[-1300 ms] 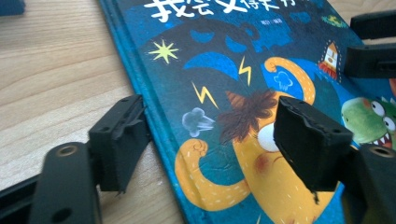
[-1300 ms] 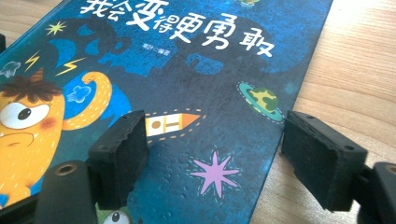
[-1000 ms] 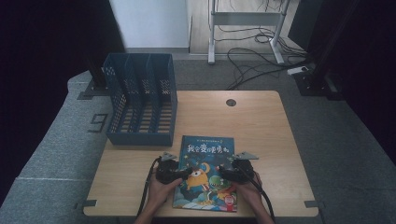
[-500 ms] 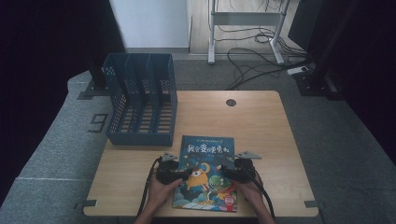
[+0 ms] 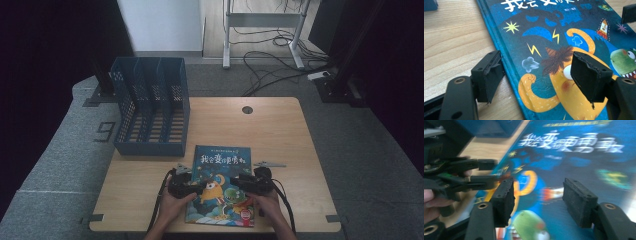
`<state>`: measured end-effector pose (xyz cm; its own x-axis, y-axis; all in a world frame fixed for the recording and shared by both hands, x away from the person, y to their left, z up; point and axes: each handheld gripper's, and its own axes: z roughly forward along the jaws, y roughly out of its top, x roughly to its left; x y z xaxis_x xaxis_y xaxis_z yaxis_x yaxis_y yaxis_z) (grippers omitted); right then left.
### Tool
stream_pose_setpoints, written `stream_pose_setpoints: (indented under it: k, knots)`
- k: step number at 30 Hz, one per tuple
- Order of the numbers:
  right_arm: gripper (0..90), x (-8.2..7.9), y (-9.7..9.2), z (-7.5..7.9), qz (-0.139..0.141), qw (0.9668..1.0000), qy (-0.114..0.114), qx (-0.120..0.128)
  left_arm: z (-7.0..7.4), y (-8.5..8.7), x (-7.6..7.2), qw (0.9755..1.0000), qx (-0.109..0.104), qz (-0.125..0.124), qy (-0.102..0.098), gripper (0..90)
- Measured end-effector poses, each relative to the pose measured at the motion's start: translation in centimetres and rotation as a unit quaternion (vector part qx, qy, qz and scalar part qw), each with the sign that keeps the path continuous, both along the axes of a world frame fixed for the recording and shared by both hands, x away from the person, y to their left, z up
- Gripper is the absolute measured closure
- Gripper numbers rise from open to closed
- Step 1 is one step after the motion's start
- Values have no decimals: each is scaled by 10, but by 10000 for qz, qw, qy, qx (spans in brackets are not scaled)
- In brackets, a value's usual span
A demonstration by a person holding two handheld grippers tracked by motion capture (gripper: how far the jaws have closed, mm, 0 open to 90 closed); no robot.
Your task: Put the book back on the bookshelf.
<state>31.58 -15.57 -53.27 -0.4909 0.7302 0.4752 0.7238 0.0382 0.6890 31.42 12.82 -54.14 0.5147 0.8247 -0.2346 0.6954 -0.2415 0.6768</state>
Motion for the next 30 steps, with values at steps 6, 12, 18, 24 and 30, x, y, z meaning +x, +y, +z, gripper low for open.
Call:
stream_pose_setpoints:
  k: [6,12,18,24,30]
  knots:
    - [326,-3,16,-3,-109,9951,-333,-926,0,1,-1,10000,-10,-43,17,259]
    - [308,2,1,-4,-541,9919,-315,-1105,0,-3,-3,9998,176,-59,-88,246]
    - [285,6,-8,-5,-800,9886,-282,-1247,0,-2,-2,9999,120,-70,-67,240]
    - [278,9,-11,-10,-897,9861,-133,-1392,-2,-4,-1,9998,104,-16,-141,217]
    - [346,8,-13,-11,-819,9897,-102,-1169,-2,-4,1,9998,85,93,-179,259]
